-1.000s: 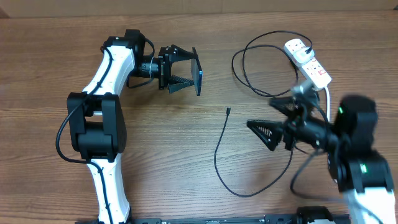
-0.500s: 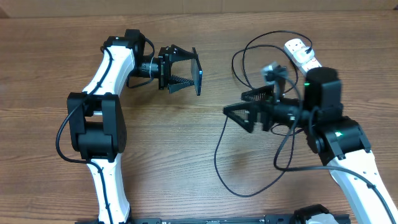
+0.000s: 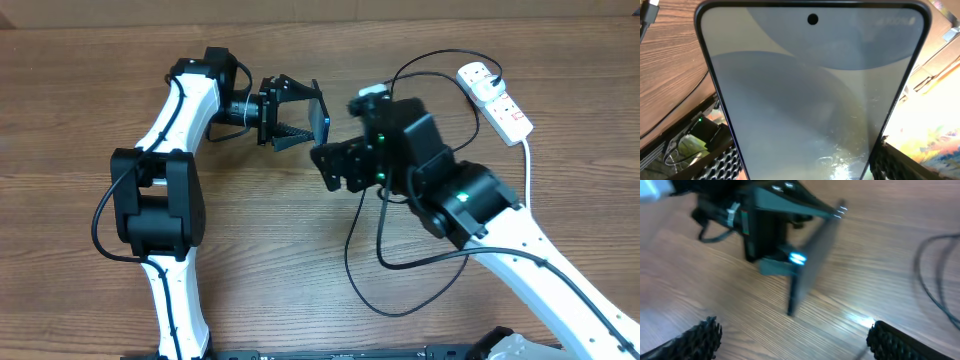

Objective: Plug charger to phone and switch on socket
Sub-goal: 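Move the right gripper toward the phone held by the left gripper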

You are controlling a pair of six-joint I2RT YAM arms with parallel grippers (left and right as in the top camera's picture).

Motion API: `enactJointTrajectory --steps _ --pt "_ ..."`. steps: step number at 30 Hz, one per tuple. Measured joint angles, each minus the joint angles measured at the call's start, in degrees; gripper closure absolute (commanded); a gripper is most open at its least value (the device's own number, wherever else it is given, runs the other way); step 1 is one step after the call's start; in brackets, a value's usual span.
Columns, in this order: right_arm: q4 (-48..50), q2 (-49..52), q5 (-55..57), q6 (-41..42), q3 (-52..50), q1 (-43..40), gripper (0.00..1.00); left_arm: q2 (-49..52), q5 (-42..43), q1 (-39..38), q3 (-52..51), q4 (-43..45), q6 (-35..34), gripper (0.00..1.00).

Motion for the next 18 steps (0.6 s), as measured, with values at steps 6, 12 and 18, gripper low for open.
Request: enactJointTrajectory --steps 6,12,18 --pt "1.53 1.79 3.76 3.54 0.0 0.79 0.19 0.0 -0.31 0.0 0.0 0.04 0.0 0.25" --pt "2.23 5.53 11.8 7.78 0.0 4.63 0.28 0.0 -3.13 -0.39 0.0 0.24 -0.76 0.25" --pt "3.41 8.24 21.73 12.07 0.0 8.13 0.32 0.0 -5.62 -1.42 0.0 1.57 -3.04 0.25"
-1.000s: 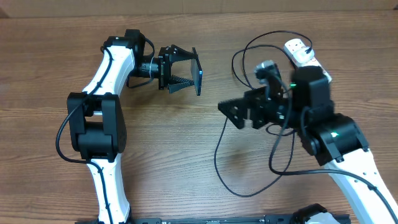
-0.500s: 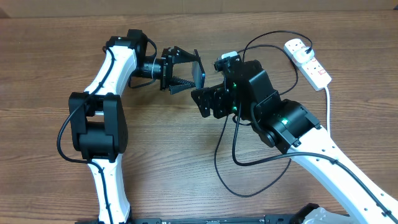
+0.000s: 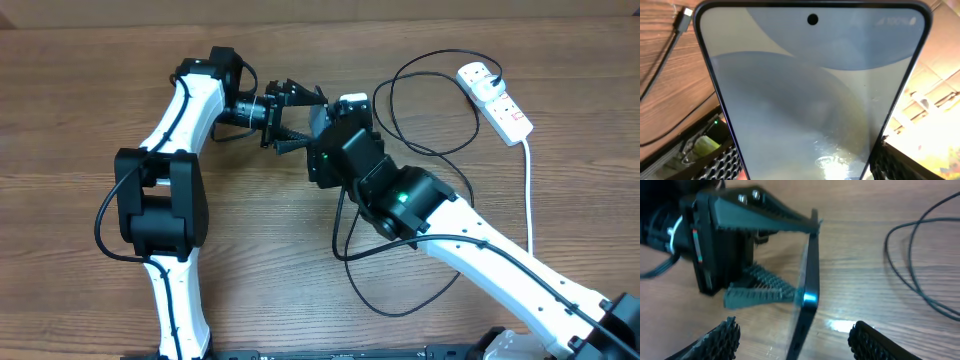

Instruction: Plug charger to phone and switch on socket

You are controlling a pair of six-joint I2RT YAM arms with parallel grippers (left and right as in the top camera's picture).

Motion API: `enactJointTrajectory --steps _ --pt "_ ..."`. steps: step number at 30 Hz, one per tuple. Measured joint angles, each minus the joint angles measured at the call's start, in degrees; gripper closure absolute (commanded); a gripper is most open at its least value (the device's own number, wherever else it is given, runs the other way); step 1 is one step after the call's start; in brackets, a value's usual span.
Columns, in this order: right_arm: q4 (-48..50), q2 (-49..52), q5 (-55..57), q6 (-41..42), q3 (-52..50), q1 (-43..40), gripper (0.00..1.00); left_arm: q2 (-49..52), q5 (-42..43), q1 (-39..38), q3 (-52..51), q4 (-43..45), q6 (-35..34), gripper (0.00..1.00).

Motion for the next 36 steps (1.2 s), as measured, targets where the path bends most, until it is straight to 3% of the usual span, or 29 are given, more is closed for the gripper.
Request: enactJointTrajectory --steps 6,12,18,23,36 --pt "0.74 0.15 4.2 3.43 0.0 0.2 0.43 0.0 -0.63 -1.33 0.04 4.28 -3.48 0.25" --pt "0.98 1.57 5.66 4.55 0.0 0.2 0.43 0.0 -0.63 -2.45 0.04 4.83 -5.73 0.25" --pt "0.85 3.98 7.65 4.79 0.0 0.2 0.5 0.0 -0.63 -2.67 0.04 4.87 -5.9 0.25" --pt "0.83 3.98 8.55 4.98 0.0 -0.28 0.61 0.0 -0.63 -2.67 0.04 4.92 -5.9 0.25" --pt "0.81 4.0 4.52 4.96 0.0 -3.04 0.64 0.0 -0.63 -2.67 0.04 5.38 -5.9 0.25"
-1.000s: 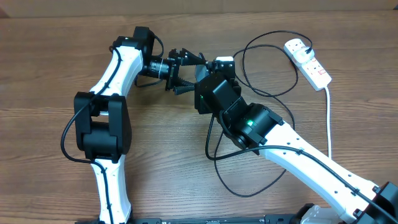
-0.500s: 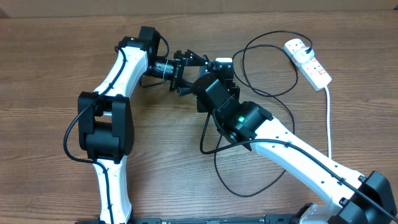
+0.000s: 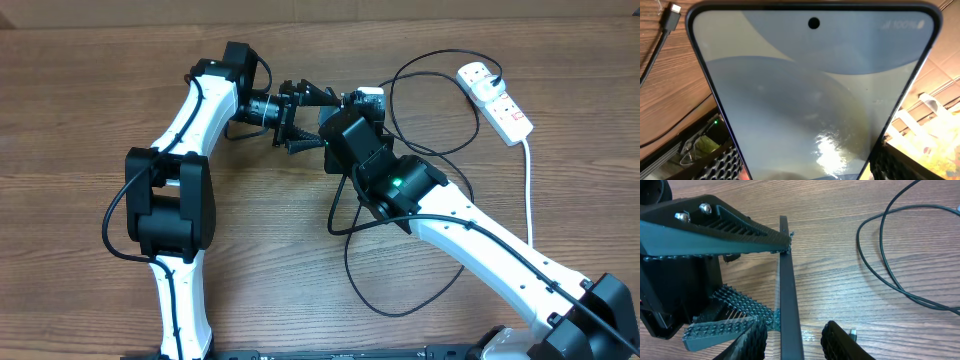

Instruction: Plug charger to phone and switch on socket

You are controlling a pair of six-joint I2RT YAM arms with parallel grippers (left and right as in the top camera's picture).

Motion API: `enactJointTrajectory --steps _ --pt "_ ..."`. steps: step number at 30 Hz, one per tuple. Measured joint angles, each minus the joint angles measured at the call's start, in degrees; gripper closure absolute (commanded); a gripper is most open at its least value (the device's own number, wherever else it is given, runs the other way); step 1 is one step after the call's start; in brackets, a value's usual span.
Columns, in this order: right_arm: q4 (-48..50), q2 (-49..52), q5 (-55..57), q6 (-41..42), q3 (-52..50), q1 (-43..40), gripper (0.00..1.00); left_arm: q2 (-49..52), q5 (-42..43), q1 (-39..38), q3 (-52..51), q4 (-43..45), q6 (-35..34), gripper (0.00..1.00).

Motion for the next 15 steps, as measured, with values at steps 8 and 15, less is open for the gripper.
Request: enactJointTrajectory --steps 8,15 --pt "0.31 0.46 -0.44 1.05 0.0 0.0 0.69 0.0 0.0 0.0 0.0 0.0 0.0 0.25" --pt "0.7 0.7 -0.44 1.29 0.0 0.0 0.84 0.0 0.0 0.0 0.0 0.0 0.0 0.25"
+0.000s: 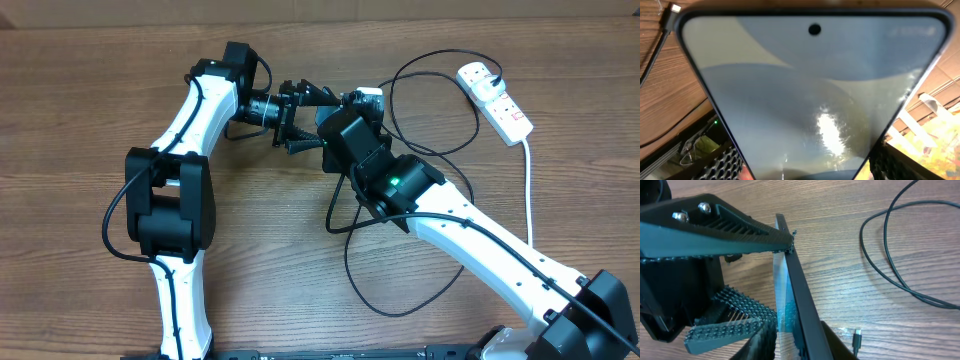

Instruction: Plug charger to phone and switch on socket

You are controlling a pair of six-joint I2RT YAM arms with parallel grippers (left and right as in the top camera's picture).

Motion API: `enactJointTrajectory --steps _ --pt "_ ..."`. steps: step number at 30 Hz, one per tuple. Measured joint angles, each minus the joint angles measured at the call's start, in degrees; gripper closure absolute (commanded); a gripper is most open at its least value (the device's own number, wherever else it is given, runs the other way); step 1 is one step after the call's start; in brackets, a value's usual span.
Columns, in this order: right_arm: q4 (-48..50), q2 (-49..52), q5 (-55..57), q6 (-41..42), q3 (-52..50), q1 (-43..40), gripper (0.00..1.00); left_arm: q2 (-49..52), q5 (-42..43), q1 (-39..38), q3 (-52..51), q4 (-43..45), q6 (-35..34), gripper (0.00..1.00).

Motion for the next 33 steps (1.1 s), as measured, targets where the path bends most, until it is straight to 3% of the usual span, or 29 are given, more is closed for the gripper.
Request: enactJointTrajectory --steps 9,18,26,33 --pt "-0.46 0.15 -0.39 0.2 0.02 -0.02 0.96 0.0 0.33 0.0 0.07 0.04 0.0 0.24" --pt "-0.48 0.5 -0.35 0.11 0.0 -0.04 0.96 0.0 0.48 0.0 0.33 1.55 0.0 0.23" --pt "-0.11 0.5 7.43 0.15 0.0 -0.04 0.96 0.0 -1.44 0.39 0.5 6.16 0.0 0.19" --pt "6.36 0.59 13.11 1.44 0.0 -0.09 0.96 0.0 -2.32 1.38 0.52 6.36 -0.79 0.21"
